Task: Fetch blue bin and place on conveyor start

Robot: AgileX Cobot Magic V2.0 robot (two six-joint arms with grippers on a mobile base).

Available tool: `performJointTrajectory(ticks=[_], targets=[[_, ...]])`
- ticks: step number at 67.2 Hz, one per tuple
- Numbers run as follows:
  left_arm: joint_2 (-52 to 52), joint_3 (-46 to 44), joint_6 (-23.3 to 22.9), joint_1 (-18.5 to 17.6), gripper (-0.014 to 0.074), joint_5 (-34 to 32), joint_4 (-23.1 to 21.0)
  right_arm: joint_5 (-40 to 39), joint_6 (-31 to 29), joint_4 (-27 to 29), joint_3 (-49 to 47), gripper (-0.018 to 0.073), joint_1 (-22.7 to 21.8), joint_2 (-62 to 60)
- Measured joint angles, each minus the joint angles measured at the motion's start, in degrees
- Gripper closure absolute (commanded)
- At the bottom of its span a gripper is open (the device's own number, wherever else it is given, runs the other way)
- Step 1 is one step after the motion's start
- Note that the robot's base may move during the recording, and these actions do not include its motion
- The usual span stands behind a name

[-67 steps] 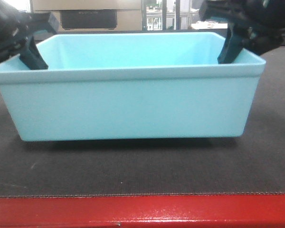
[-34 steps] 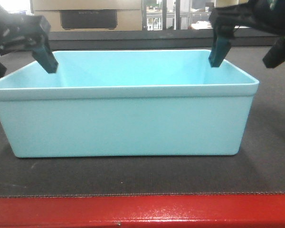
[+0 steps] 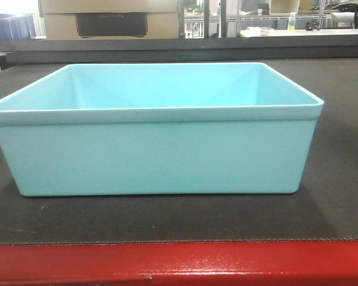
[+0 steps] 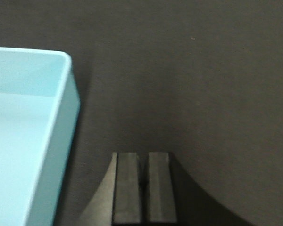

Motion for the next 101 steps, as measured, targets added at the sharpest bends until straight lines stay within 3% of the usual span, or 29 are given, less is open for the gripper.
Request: performJointTrajectory(ticks=[16,27,44,55,76,101], targets=[[-2.05,5.87,0.25,2.19,0.0707,1.02,1.53,-0.91,0.0,-0.97,6.37,0.0721,-0.5,-0.64],[-7.16,11.31,0.19,2.19,0.0707,0.96,1.79,-6.27,0.0,-0.97,15.21,0.0721,-0.5,-4.81],[-25.66,21.62,0.19,2.19,0.0707,-1.67,5.94,-18.73,0.0,-1.1,32.03,0.0721,-0.5,-22.51],[-39.86,25.89,0.19,2.19,0.0707,-2.18,8.41,-21.59,0.0,-1.69,38.34,0.0721,-0.5,-36.49],[-59.49,27.85,0.28,2.19,0.0707,-2.57,8.74,-23.38,-0.03,-4.25,39.73,0.0721,-0.59,-60.96],[-60.52,27.85,0.28,2.19,0.0707,-2.67,8.86,-23.42,-0.03,-4.34,40.02,0.0721,-0.59,-62.99]])
